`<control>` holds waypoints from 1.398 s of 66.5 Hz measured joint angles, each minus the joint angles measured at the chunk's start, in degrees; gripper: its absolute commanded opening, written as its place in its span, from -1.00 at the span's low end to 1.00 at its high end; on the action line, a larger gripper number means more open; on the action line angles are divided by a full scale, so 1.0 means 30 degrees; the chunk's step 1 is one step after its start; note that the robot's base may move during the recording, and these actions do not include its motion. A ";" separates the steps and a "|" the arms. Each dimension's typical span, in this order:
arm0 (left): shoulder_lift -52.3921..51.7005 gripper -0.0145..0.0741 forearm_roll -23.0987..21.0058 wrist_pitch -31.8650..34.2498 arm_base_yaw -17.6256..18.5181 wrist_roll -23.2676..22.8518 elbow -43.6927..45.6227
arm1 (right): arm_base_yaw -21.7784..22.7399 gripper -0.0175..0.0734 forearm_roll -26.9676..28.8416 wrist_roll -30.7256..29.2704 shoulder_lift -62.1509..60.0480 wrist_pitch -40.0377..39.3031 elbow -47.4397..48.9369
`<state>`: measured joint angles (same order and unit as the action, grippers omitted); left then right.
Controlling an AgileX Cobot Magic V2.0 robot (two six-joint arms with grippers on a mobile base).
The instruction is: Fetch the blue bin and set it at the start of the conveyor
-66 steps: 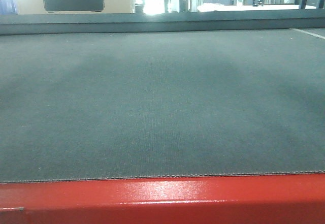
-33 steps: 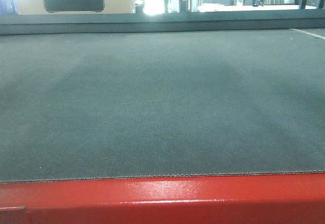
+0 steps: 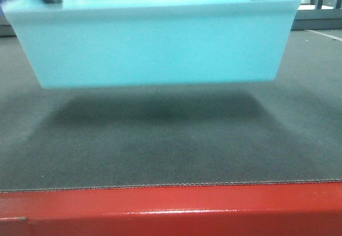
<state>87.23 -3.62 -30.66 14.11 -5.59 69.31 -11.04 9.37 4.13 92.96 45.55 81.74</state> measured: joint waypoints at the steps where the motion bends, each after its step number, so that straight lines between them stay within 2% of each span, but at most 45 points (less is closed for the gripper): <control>1: 0.0168 -0.92 0.0000 0.0058 0.0000 0.0000 -0.0031 | 0.0000 -0.95 -0.0049 0.0000 0.0158 -0.0087 0.0000; 13: 0.1766 -0.91 0.0069 0.0769 0.0000 0.0000 -0.0078 | 0.0000 -0.95 -0.0323 0.0000 0.1850 -0.0808 0.0000; 17: 0.2025 -0.82 0.0069 0.0819 0.0000 0.0000 -0.0078 | 0.0000 -0.91 -0.0335 0.0000 0.2265 -0.0805 0.0000; 20: 0.2116 -0.69 0.0069 0.0819 0.0000 0.0000 -0.0092 | 0.0000 -0.81 -0.0335 0.0000 0.2400 -0.0805 -0.0015; 24: 0.2199 -0.41 0.0069 0.0819 0.0000 0.0000 -0.0092 | 0.0000 -0.65 -0.0335 0.0000 0.2505 -0.0805 -0.0046; 27: 0.2199 -0.21 0.0171 0.0777 0.0000 0.0000 -0.0092 | 0.0000 -0.43 -0.0387 0.0000 0.2535 -0.0805 -0.0046; 28: 0.2199 -0.08 0.0211 0.0777 0.0000 0.0000 -0.0092 | 0.0000 -0.39 -0.0390 -0.0045 0.2535 -0.0815 -0.0046; 35: 0.2199 0.62 0.0372 0.0777 0.0000 0.0035 -0.0092 | 0.0064 0.23 -0.0796 -0.0126 0.2535 -0.0815 -0.0046; 37: 0.2199 0.74 0.0412 0.0777 0.0000 0.0035 -0.0092 | 0.0076 0.43 -0.0815 -0.0126 0.2535 -0.0815 -0.0046; 41: 0.2199 0.64 0.0412 0.0734 0.0000 0.0035 -0.0092 | 0.0111 0.65 -0.0930 -0.0126 0.2535 -0.0767 -0.0046; 42: 0.2165 0.63 0.0412 0.0672 0.0000 0.0035 -0.0092 | 0.0111 0.65 -0.0920 -0.0166 0.2535 -0.0740 -0.0046; 50: 0.1723 0.34 0.0496 0.0207 0.0000 0.0069 -0.0092 | 0.0111 0.56 -0.1206 -0.0222 0.2261 -0.0586 -0.0046; 56: 0.0944 0.11 0.0919 -0.0025 0.0000 0.0069 -0.0092 | 0.0111 0.39 -0.1400 -0.0222 0.1562 -0.0513 -0.0046; 62: -0.0297 -0.19 0.1534 -0.0338 0.0000 0.0069 -0.0092 | 0.0111 0.07 -0.1613 -0.0222 0.0529 -0.0489 -0.0046; 73: -0.3096 -0.93 0.2339 -0.1467 -0.0255 0.0108 -0.0092 | 0.0111 -0.79 -0.1771 -0.0222 -0.2000 -0.0367 -0.0354; 76: -0.3782 -0.92 0.2599 -0.1518 -0.0481 0.0148 -0.0224 | 0.0111 -0.98 -0.1879 -0.0222 -0.2709 -0.0556 -0.0798; 84: -0.5644 -0.92 0.2797 -0.1070 -0.1455 0.0148 -0.1456 | 0.0111 -0.95 -0.2288 -0.0222 -0.4801 -0.1768 -0.3121; 93: -0.7639 -0.92 0.2797 0.0025 -0.3032 0.0148 -0.4431 | 0.0111 -0.95 -0.2567 -0.0222 -0.7202 -0.3702 -0.6805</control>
<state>64.31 4.77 -30.58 5.01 -5.15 56.02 -10.71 1.67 3.46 71.35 34.45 61.32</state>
